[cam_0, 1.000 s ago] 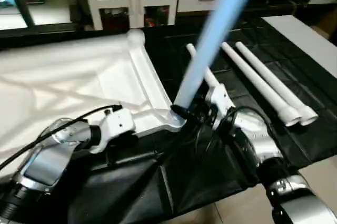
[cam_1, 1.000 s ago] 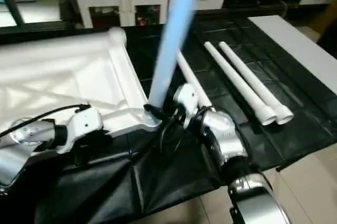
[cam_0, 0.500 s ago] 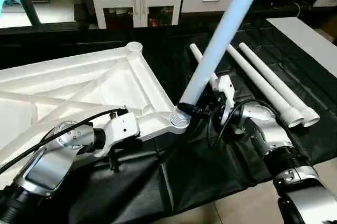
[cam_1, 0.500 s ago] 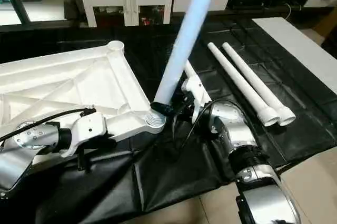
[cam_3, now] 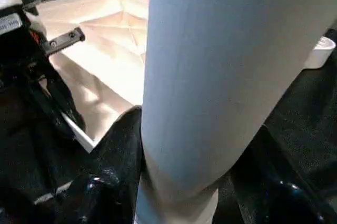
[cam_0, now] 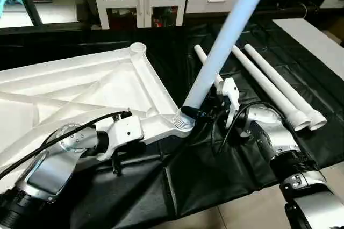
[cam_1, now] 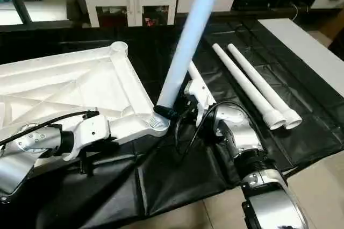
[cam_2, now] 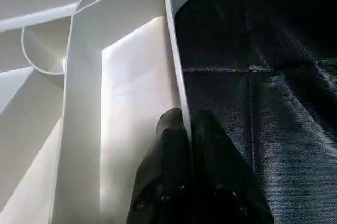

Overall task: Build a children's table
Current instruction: Insert table leg to table base

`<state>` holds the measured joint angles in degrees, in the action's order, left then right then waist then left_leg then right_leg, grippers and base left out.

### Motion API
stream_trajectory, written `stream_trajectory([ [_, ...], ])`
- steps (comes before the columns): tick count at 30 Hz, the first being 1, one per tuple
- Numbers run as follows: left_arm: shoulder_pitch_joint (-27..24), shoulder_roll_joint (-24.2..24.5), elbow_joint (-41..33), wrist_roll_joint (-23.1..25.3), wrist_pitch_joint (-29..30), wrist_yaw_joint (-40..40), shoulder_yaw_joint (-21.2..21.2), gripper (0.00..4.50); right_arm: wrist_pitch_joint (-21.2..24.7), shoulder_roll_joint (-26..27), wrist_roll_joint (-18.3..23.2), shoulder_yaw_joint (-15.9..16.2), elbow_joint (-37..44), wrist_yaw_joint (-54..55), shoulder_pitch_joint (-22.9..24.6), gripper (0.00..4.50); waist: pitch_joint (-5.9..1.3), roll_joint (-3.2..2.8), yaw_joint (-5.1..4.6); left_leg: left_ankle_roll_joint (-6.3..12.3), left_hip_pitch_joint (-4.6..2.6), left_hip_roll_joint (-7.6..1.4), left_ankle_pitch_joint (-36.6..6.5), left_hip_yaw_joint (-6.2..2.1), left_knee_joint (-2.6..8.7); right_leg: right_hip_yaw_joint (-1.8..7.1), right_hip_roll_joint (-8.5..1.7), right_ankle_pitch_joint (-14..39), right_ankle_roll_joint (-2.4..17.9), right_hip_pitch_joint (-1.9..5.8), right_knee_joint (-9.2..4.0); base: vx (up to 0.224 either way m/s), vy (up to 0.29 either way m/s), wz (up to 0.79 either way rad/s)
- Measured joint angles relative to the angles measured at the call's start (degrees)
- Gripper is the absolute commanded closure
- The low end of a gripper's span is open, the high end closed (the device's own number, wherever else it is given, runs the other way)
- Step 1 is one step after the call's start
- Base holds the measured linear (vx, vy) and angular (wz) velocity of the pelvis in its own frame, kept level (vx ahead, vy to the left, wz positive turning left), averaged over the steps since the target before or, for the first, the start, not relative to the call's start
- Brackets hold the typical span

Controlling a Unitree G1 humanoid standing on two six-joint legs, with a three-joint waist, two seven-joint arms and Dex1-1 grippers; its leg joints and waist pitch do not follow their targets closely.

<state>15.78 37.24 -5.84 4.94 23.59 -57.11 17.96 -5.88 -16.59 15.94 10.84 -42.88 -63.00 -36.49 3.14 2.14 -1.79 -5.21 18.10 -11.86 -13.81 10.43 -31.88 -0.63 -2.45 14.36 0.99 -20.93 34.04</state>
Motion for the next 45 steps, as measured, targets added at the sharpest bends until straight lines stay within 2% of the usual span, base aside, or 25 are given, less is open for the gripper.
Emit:
stream_trajectory([
  [6,0.16,-1.72,2.14,0.25,-1.05,0.64,0.0,4.47,-4.99,-1.49,-5.16,4.16,0.0,0.21,-1.53,2.63,-0.3,-0.02,0.39,-0.32,-0.24,0.0,-0.15,0.0,-0.09,0.02,-0.02,0.0,0.0,0.24,0.04,0.0,0.0,0.0],
  [10,0.42,-2.36,3.56,0.39,-2.31,1.24,0.22,4.47,-6.32,-1.61,-6.48,4.95,0.0,1.33,-1.51,2.63,-0.4,-0.09,0.51,-0.34,-0.27,0.0,-0.17,-0.04,-0.29,0.02,-0.08,0.0,0.0,0.37,0.03,0.0,0.0,0.0],
  [13,0.62,-2.59,3.99,0.43,-2.38,1.28,0.23,4.47,-7.47,-1.19,-6.49,4.7,-0.01,2.55,-0.75,2.63,-0.41,-0.08,0.47,-0.35,-0.27,0.0,-0.17,-0.11,-0.34,0.02,-0.09,0.0,0.0,0.33,0.04,0.0,0.0,0.0],
  [15,0.65,-2.65,4.11,0.43,-2.39,1.29,0.2,4.47,-7.5,0.08,-5.84,2.63,-0.02,3.18,0.62,2.63,-0.43,-0.06,0.49,-0.35,-0.28,0.0,-0.17,-0.16,-0.34,0.01,-0.08,0.0,0.0,0.28,0.04,0.0,0.0,0.0],
  [17,0.65,-2.72,4.12,0.42,-2.45,1.28,0.15,4.47,-7.13,1.29,-3.17,0.26,-0.09,3.99,2.52,2.63,-0.45,-0.11,0.48,-0.35,-0.21,0.01,-0.17,-0.15,-0.34,0.05,-0.1,0.0,0.0,0.2,0.04,0.0,0.0,0.0],
  [20,0.64,-2.8,4.19,0.38,-2.64,1.28,0.06,4.47,-5.49,1.95,-0.23,-1.94,-0.08,4.03,4.02,2.63,-0.48,-0.16,0.49,-0.34,-0.12,0.01,-0.17,-0.15,-0.34,0.05,-0.11,0.0,0.0,0.23,0.06,0.0,0.0,0.0],
  [24,0.65,-2.85,4.39,0.35,-2.9,1.26,0.02,4.47,0.27,2.75,4.61,-5.6,0.05,4.02,6.03,2.63,-0.48,-0.22,0.53,-0.35,-0.11,0.0,-0.17,-0.16,-0.32,0.03,-0.11,0.0,0.0,0.21,0.05,0.0,0.0,0.0],
  [28,0.64,-2.92,4.5,0.22,-3.24,1.11,0.02,4.47,4.69,2.72,6.67,-7.69,0.82,3.12,6.99,2.63,-0.48,-0.54,0.58,-0.35,-0.03,0.01,-0.17,-0.15,-0.27,0.01,-0.12,0.0,0.0,0.17,0.03,0.0,0.0,0.0],
  [32,0.64,-3.17,4.51,0.05,-3.4,0.62,0.1,4.47,6.75,1.56,6.67,-7.49,1.83,1.88,6.99,2.63,-0.54,-0.69,0.82,-0.34,-0.02,0.01,-0.17,-0.15,-0.15,-0.03,-0.13,0.01,-0.01,0.18,-0.08,0.0,0.0,0.0],
  [36,0.65,-3.31,4.52,-0.19,-3.52,0.34,0.41,4.47,6.79,-0.34,6.12,-5.63,2.01,0.3,6.1,2.63,-0.6,-0.75,0.96,-0.32,-0.04,0.04,-0.18,-0.13,-0.08,-0.05,-0.18,0.06,0.01,0.21,-0.15,0.0,0.0,0.0],
  [45,0.55,-3.4,4.34,-0.54,-3.53,-0.14,0.62,4.47,10.97,-2.91,3.25,-3.36,1.25,-3.72,1.87,2.63,-0.61,-0.75,1.03,-0.32,-0.05,0.04,-0.18,-0.07,-0.04,-0.09,-0.27,0.14,0.0,0.16,-0.16,0.0,0.0,0.0],
])
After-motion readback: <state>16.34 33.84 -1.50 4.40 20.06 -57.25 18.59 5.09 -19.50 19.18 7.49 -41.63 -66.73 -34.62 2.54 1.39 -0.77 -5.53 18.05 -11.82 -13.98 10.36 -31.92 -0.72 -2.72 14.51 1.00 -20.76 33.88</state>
